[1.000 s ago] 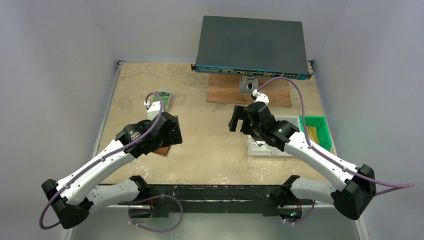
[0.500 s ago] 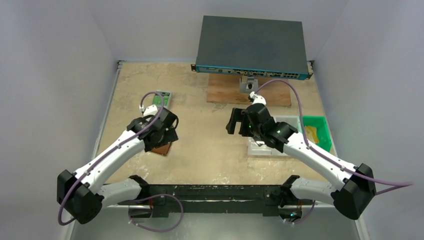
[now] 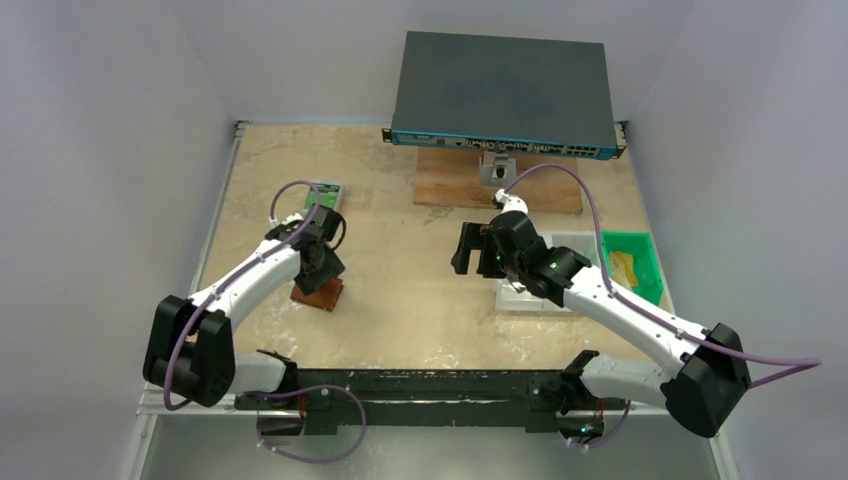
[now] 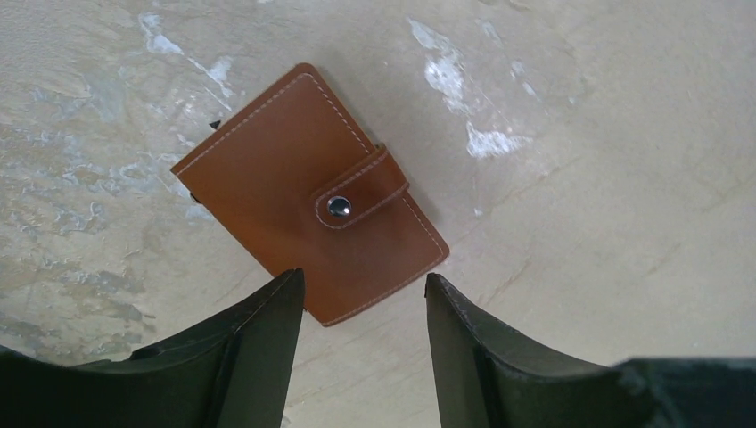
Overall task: Take the credit cards out of the card holder
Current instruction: Move the card holder to the center of the board.
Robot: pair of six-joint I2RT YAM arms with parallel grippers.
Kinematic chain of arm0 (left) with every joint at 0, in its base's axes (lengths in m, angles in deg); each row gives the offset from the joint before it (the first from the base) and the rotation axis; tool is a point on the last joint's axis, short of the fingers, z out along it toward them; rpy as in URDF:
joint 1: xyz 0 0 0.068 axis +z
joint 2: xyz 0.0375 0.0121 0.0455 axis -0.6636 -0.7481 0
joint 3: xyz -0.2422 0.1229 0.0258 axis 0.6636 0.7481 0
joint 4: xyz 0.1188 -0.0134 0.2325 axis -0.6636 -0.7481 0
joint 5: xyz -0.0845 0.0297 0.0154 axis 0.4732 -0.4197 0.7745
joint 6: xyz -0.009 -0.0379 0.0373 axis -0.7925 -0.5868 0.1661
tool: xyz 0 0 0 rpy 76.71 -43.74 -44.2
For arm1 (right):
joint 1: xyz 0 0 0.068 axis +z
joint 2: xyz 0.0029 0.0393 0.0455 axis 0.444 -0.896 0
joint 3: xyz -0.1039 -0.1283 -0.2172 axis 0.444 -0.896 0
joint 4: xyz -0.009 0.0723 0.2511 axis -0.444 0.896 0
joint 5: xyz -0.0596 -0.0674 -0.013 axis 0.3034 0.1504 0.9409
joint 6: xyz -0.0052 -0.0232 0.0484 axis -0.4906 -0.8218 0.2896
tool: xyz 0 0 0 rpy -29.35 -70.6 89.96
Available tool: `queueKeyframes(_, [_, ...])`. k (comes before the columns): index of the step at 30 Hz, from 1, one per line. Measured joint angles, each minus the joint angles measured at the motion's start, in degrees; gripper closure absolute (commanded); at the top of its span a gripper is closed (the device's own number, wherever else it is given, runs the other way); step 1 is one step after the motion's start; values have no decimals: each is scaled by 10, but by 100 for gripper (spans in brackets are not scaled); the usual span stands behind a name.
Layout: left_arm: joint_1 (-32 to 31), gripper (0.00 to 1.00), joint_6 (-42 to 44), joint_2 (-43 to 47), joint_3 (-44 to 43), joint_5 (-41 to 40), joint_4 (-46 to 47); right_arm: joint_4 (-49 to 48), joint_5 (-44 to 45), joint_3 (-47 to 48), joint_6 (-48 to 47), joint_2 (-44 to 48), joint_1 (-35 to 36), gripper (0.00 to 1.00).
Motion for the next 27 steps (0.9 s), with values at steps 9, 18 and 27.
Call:
queueKeyframes(9, [66, 49, -19, -12, 49, 19, 66, -3, 0, -13, -7, 5, 0, 1])
queueKeyframes(18, [75, 84, -15, -50, 36, 34, 99, -4, 0, -19, -14, 5, 0, 1])
queueKeyframes(27, [64, 100, 7, -74, 14, 57, 110, -5, 0, -32, -15, 5, 0, 1])
